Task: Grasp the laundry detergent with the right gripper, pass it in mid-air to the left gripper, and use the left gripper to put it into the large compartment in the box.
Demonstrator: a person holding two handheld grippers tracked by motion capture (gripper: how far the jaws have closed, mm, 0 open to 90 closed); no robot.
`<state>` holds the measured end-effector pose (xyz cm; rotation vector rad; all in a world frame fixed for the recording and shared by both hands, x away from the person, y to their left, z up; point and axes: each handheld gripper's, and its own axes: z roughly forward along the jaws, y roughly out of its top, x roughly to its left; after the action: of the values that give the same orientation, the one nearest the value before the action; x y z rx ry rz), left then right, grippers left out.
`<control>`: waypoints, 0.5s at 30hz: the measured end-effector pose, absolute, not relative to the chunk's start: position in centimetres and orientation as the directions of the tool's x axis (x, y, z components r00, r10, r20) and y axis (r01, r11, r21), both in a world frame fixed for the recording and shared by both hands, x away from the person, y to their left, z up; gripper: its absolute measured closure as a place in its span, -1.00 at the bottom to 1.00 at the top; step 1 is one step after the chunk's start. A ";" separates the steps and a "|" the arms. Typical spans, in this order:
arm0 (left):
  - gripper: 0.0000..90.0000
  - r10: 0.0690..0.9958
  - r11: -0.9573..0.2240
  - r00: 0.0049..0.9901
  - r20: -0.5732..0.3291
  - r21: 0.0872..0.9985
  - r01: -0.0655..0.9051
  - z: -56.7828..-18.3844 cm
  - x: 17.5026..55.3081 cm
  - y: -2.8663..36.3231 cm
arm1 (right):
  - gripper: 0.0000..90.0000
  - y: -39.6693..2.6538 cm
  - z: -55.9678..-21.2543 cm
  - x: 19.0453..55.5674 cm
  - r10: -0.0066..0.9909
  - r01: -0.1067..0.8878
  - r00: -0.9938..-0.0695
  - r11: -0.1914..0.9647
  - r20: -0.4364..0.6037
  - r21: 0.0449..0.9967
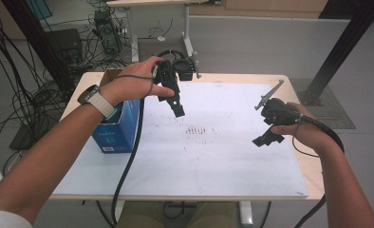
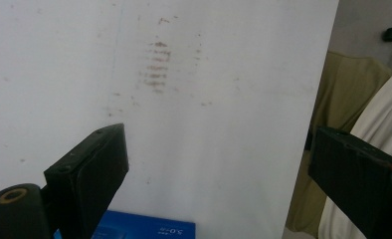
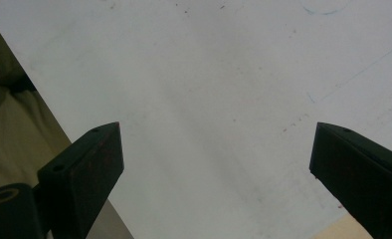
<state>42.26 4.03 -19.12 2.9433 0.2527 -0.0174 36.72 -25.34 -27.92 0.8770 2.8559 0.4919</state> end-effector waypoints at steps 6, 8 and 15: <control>-0.79 0.172 -0.968 0.985 -0.031 0.182 0.175 -19.8 42.2 3.9 | -0.85 -25.3 -28.1 36.8 0.563 0.527 -0.826 0.779 -0.010 0.339; -0.79 0.163 -0.970 0.986 -0.029 0.178 0.166 -19.9 42.2 3.9 | -0.85 -25.3 -28.1 36.8 0.563 0.527 -0.826 0.779 -0.009 0.338; -0.79 0.165 -0.968 0.986 -0.024 0.187 0.167 -20.0 42.2 4.0 | -0.85 -25.2 -28.2 36.9 0.560 0.525 -0.828 0.780 -0.007 0.340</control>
<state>42.18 4.03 -20.02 2.9418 0.2480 -0.0129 36.92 -25.21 -28.15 0.8753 2.8615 0.4990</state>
